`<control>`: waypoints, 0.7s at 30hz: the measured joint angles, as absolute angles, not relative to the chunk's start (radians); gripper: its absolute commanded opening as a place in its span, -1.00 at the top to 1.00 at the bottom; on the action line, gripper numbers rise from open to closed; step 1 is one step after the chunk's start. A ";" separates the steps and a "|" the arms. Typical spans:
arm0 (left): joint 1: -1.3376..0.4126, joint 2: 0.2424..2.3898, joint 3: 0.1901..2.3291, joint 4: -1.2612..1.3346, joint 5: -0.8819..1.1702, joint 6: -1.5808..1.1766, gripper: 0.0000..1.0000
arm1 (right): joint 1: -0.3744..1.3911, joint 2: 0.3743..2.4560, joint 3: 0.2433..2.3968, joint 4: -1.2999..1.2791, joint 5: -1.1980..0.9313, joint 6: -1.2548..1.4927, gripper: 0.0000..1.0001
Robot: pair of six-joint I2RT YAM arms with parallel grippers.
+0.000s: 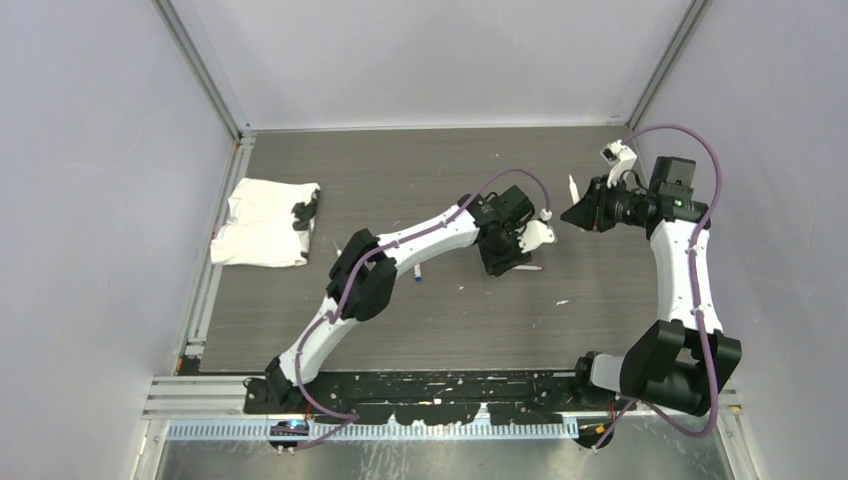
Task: Insert the pens into the pen caps
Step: Insert the pen cap onto the pen.
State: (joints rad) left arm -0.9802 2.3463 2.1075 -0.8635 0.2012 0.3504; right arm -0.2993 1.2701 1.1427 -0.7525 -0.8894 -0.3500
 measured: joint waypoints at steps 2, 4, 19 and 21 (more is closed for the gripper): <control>-0.980 2.366 2.134 -0.875 0.201 0.369 0.16 | -0.310 1.270 1.143 -0.760 -0.896 -0.353 0.97; -0.980 2.386 2.157 -0.876 0.201 0.384 0.19 | -0.315 1.270 1.143 -0.765 -0.904 -0.357 0.97; -0.973 2.501 2.285 -0.886 0.202 0.450 0.26 | -0.318 1.270 1.143 -0.781 -0.932 -0.364 0.97; -0.973 2.501 2.286 -0.881 0.202 0.451 0.31 | -0.318 1.270 1.143 -0.782 -0.936 -0.364 0.97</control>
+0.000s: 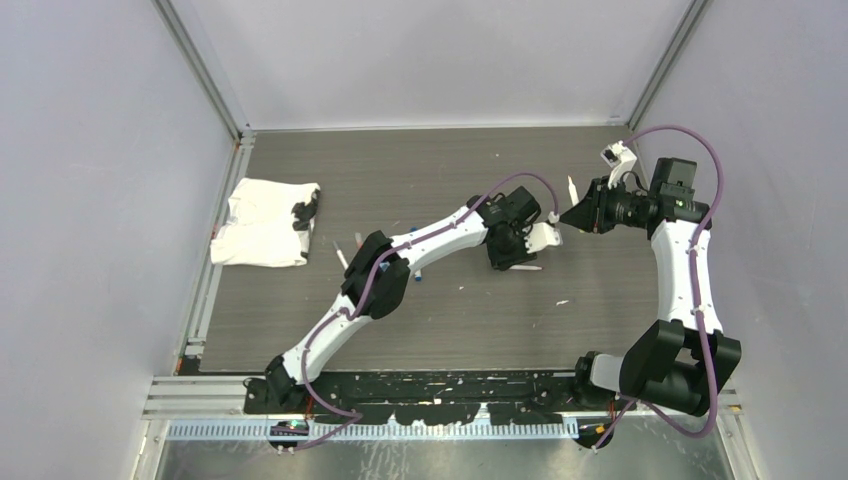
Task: Insert the pens into the pen caps
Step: Insert the pen cap onto the pen.
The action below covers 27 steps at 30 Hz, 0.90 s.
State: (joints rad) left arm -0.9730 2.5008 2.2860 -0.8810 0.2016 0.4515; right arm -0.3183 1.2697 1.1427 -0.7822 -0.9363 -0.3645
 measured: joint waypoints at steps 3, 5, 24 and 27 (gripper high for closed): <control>-0.973 2.501 2.287 -0.879 0.202 0.454 0.32 | -0.318 1.270 1.143 -0.784 -0.941 -0.364 0.97; -0.973 2.501 2.287 -0.880 0.203 0.455 0.31 | -0.318 1.270 1.143 -0.786 -0.944 -0.365 0.97; -0.885 2.311 1.964 -0.699 0.444 0.702 -0.02 | -0.318 1.269 1.143 -0.795 -0.971 -0.366 0.97; -0.868 2.311 1.938 -0.657 0.472 0.742 -0.07 | -0.318 1.269 1.143 -0.795 -0.971 -0.368 0.96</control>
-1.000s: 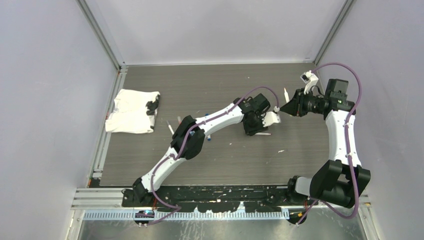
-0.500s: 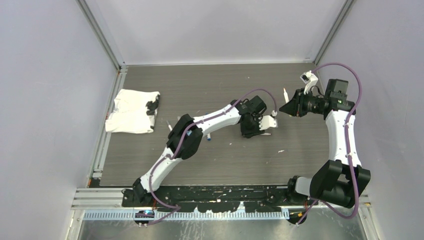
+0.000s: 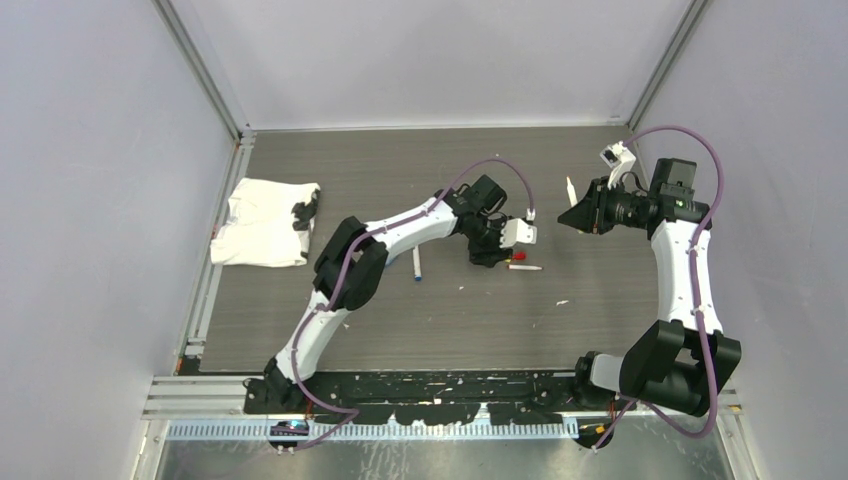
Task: Insert the pens into the pen caps
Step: Insert the pen cap onto the pen.
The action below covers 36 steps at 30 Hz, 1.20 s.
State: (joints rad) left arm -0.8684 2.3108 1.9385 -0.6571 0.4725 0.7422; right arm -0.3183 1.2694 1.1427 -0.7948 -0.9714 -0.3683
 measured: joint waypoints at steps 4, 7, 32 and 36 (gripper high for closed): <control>-0.867 2.313 1.922 -0.621 0.493 0.771 -0.05 | -0.319 1.265 1.143 -0.795 -0.974 -0.369 0.97; -0.868 2.326 1.946 -0.617 0.503 0.772 -0.01 | -0.320 1.261 1.143 -0.795 -0.980 -0.369 0.96; -0.875 2.452 2.099 -0.680 0.523 0.689 0.81 | -0.322 1.261 1.143 -0.800 -1.005 -0.387 0.96; -0.883 2.441 2.084 -0.668 0.469 0.616 0.92 | -0.322 1.261 1.143 -0.802 -1.007 -0.388 0.96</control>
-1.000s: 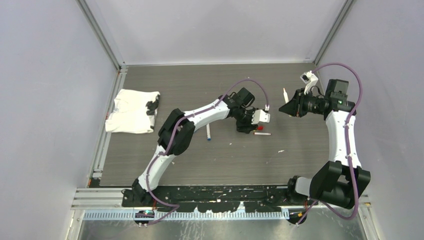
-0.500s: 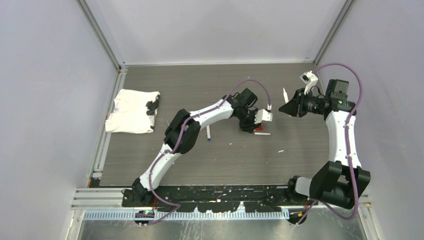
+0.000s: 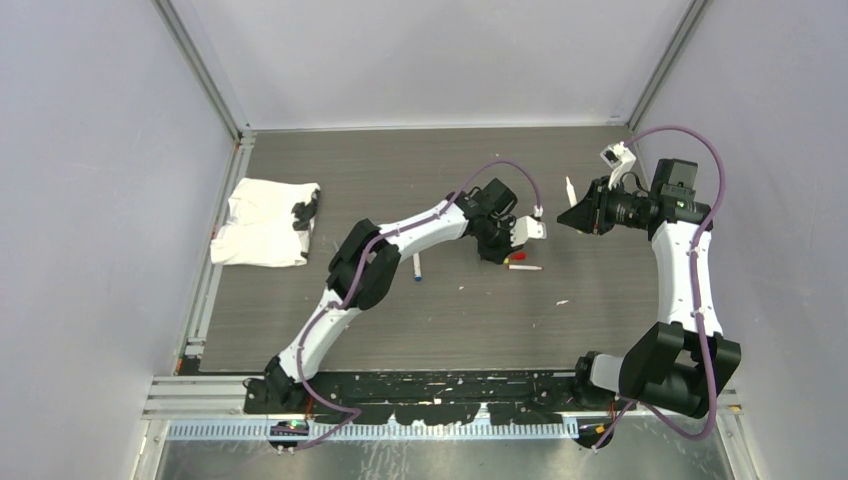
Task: Insert the pens into the pen caps
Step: Insert the pen cap onto the pen.
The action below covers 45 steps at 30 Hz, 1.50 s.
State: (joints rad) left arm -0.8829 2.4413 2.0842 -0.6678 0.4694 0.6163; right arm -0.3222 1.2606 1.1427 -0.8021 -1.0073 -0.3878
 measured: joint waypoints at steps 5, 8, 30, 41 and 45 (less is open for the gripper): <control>-0.891 2.313 1.881 -0.606 0.317 0.438 0.95 | -0.322 1.261 1.143 -0.803 -1.019 -0.387 0.96; -0.894 2.182 1.676 -0.562 0.206 0.302 0.95 | -0.322 1.261 1.143 -0.804 -1.029 -0.387 0.96; -0.894 2.097 1.561 -0.698 -0.076 -0.179 0.39 | -0.300 1.261 1.138 -0.800 -1.047 -0.360 0.95; -0.890 2.190 1.716 -0.857 -0.050 -0.162 0.42 | -0.296 1.261 1.135 -0.794 -1.052 -0.360 0.95; -0.889 2.228 1.779 -0.914 -0.036 -0.142 0.46 | -0.295 1.261 1.135 -0.794 -1.054 -0.360 0.96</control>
